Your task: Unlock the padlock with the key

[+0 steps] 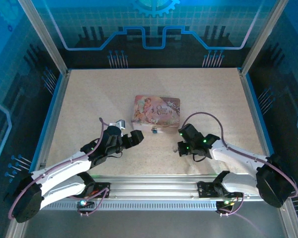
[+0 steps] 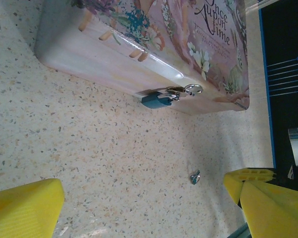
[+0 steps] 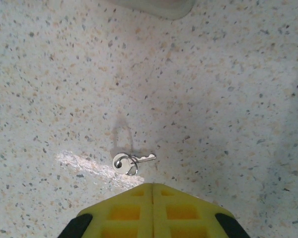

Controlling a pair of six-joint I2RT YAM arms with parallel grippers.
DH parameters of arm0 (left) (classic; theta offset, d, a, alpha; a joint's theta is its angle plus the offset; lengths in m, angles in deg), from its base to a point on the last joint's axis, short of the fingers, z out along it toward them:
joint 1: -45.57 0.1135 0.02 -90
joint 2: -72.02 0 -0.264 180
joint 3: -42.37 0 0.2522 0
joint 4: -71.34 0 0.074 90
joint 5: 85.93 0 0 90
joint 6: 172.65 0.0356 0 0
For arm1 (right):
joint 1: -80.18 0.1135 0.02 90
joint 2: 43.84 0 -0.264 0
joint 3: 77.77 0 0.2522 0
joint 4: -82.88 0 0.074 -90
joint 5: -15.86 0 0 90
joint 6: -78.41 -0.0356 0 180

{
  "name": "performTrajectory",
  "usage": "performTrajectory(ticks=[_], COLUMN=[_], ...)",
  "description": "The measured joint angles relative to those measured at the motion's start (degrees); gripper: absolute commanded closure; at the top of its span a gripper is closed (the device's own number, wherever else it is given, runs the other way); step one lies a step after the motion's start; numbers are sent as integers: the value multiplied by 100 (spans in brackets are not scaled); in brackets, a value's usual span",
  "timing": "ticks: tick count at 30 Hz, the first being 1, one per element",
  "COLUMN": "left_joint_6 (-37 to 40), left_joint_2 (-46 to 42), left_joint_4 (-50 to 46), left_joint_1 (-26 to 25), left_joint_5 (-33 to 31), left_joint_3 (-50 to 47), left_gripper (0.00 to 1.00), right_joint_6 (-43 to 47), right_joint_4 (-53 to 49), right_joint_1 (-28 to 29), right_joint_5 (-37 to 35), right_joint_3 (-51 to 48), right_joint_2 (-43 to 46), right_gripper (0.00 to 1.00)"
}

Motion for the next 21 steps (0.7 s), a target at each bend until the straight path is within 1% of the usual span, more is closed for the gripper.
performTrajectory(ticks=[2,3,8,15,21], left_joint_6=[-50,-72,-90,-90,-90], left_joint_2=[-7,-4,-4,-7,-7], left_joint_4=[0,0,2,2,2], left_joint_1=[0,0,0,0,0], left_joint_5=[0,-2,0,0,-2], left_joint_3=[0,0,0,0,0], left_gripper=[7,7,7,7,7], right_joint_6=[52,74,129,129,127], right_joint_4=[35,44,131,214,328], right_joint_1=[-66,-81,-98,-162,-166], right_joint_5=[129,184,439,649,654], right_joint_3=[0,0,2,26,90], right_joint_2=[17,11,-243,-914,-1084], right_gripper=[72,70,63,63,65])
